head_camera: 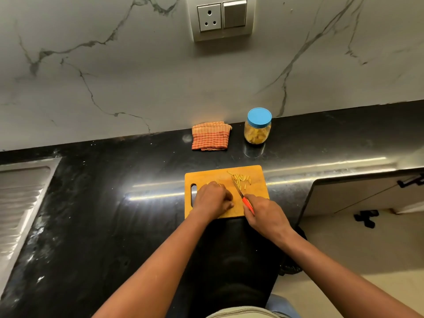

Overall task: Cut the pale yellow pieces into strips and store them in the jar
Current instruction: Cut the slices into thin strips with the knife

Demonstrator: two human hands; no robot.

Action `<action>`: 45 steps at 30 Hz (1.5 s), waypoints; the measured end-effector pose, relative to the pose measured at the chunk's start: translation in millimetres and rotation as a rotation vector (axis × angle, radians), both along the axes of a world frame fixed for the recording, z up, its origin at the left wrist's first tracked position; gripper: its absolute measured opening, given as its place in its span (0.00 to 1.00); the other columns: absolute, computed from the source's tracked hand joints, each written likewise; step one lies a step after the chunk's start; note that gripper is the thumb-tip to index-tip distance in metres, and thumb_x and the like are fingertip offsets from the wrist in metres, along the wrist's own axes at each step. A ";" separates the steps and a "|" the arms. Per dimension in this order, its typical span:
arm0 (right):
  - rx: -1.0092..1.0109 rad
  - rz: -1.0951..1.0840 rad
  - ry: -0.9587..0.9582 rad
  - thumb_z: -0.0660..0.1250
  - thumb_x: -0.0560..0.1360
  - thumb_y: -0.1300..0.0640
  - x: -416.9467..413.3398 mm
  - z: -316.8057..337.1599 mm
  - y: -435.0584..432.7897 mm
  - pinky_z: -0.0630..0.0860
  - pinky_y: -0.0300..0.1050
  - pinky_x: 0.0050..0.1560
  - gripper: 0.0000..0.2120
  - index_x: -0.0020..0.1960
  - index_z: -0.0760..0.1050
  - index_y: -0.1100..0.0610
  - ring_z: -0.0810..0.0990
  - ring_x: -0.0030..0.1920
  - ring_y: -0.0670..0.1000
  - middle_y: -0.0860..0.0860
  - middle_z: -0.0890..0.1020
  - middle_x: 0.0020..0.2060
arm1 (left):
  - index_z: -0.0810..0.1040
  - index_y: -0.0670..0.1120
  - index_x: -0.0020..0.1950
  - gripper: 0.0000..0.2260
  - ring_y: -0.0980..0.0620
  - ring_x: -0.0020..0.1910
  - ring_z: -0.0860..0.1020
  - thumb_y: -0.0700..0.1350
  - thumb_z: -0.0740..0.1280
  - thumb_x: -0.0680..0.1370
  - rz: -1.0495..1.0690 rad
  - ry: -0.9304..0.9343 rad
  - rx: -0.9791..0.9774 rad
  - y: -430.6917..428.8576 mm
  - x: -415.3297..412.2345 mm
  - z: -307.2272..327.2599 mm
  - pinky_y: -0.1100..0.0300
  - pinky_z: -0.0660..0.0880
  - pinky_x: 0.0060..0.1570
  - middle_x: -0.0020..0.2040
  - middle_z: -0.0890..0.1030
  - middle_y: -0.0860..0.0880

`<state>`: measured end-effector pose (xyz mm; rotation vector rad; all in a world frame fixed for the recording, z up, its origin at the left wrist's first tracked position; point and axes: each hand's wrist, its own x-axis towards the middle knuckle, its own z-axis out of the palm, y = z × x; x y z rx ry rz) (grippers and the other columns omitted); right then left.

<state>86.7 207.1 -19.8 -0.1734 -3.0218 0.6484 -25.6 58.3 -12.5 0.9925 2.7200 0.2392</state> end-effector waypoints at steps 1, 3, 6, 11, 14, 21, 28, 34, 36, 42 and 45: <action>-0.005 0.005 0.001 0.59 0.80 0.49 0.5 -0.7 0.4 0.78 0.46 0.38 0.14 0.61 0.76 0.53 0.81 0.39 0.54 0.52 0.83 0.43 | 0.83 0.56 0.57 0.13 0.52 0.56 0.75 0.58 0.70 0.75 0.012 -0.002 -0.007 -0.4 -1.0 -1.4 0.58 0.69 0.47 0.54 0.82 0.53; -0.010 0.010 0.005 0.59 0.81 0.48 0.6 -1.9 1.6 0.79 0.46 0.40 0.15 0.62 0.75 0.53 0.82 0.40 0.53 0.52 0.83 0.45 | 0.83 0.56 0.56 0.13 0.53 0.55 0.75 0.59 0.70 0.74 0.033 -0.007 -0.013 -0.5 -2.8 -2.4 0.59 0.68 0.44 0.52 0.83 0.54; -0.028 0.008 0.008 0.58 0.81 0.48 -1.9 -3.5 2.5 0.80 0.46 0.42 0.16 0.64 0.75 0.53 0.82 0.42 0.52 0.51 0.84 0.46 | 0.83 0.56 0.56 0.14 0.53 0.54 0.76 0.60 0.70 0.74 0.055 -0.027 -0.008 -1.7 -5.5 -5.5 0.60 0.69 0.43 0.52 0.83 0.53; -0.036 0.014 0.006 0.60 0.80 0.48 -8.9 -3.7 5.3 0.80 0.46 0.46 0.17 0.65 0.74 0.54 0.83 0.45 0.53 0.52 0.84 0.50 | 0.84 0.53 0.55 0.12 0.54 0.52 0.78 0.55 0.72 0.74 0.040 -0.135 0.022 -5.8 -10.3 -4.4 0.60 0.73 0.47 0.52 0.84 0.54; -0.052 0.017 0.004 0.61 0.80 0.49 -11.5 -3.2 6.7 0.80 0.48 0.46 0.17 0.65 0.75 0.55 0.83 0.46 0.53 0.53 0.84 0.50 | 0.84 0.53 0.54 0.10 0.60 0.45 0.77 0.52 0.72 0.74 0.080 -0.237 0.082 -17.4 -15.6 3.8 0.63 0.73 0.46 0.52 0.84 0.56; -0.063 0.026 -0.011 0.60 0.80 0.49 -12.4 -6.5 3.0 0.81 0.51 0.45 0.17 0.65 0.74 0.55 0.83 0.45 0.54 0.53 0.84 0.49 | 0.86 0.56 0.46 0.07 0.64 0.38 0.74 0.55 0.76 0.71 0.160 -0.261 0.086 -67.9 -29.4 17.6 0.65 0.68 0.38 0.45 0.84 0.60; -0.076 0.043 -0.022 0.60 0.80 0.49 -11.6 -5.9 -3.6 0.80 0.48 0.49 0.19 0.68 0.72 0.55 0.82 0.49 0.53 0.53 0.83 0.52 | 0.86 0.55 0.47 0.08 0.62 0.35 0.74 0.54 0.76 0.71 0.138 -0.269 -0.012 -78.1 -23.4 11.1 0.71 0.65 0.32 0.45 0.84 0.56; -0.067 0.023 -0.032 0.60 0.80 0.49 -11.8 -4.7 0.0 0.80 0.50 0.45 0.18 0.66 0.73 0.55 0.82 0.46 0.54 0.53 0.83 0.50 | 0.85 0.56 0.51 0.12 0.59 0.41 0.76 0.60 0.73 0.72 0.173 -0.148 0.087 -66.2 -29.1 14.2 0.66 0.69 0.37 0.47 0.84 0.59; -0.057 0.015 -0.026 0.60 0.80 0.49 -12.0 -5.0 1.8 0.80 0.50 0.44 0.17 0.65 0.74 0.55 0.82 0.44 0.54 0.53 0.84 0.48 | 0.84 0.56 0.52 0.13 0.58 0.46 0.77 0.60 0.73 0.71 0.159 -0.074 0.076 -54.0 -28.9 14.0 0.63 0.71 0.40 0.48 0.83 0.59; -0.055 -0.001 -0.008 0.61 0.79 0.49 -11.6 -5.9 3.6 0.80 0.50 0.45 0.17 0.64 0.75 0.55 0.83 0.45 0.54 0.53 0.84 0.48 | 0.84 0.54 0.51 0.16 0.54 0.51 0.74 0.63 0.71 0.72 0.081 0.047 -0.086 -26.2 -25.7 8.2 0.61 0.69 0.42 0.48 0.81 0.54; -0.047 -0.002 -0.009 0.61 0.79 0.49 -11.9 -6.5 4.6 0.80 0.50 0.45 0.17 0.65 0.74 0.55 0.82 0.45 0.54 0.53 0.84 0.48 | 0.85 0.53 0.50 0.16 0.53 0.51 0.74 0.63 0.69 0.73 0.030 0.095 -0.136 -23.3 -28.3 10.3 0.59 0.70 0.43 0.47 0.82 0.54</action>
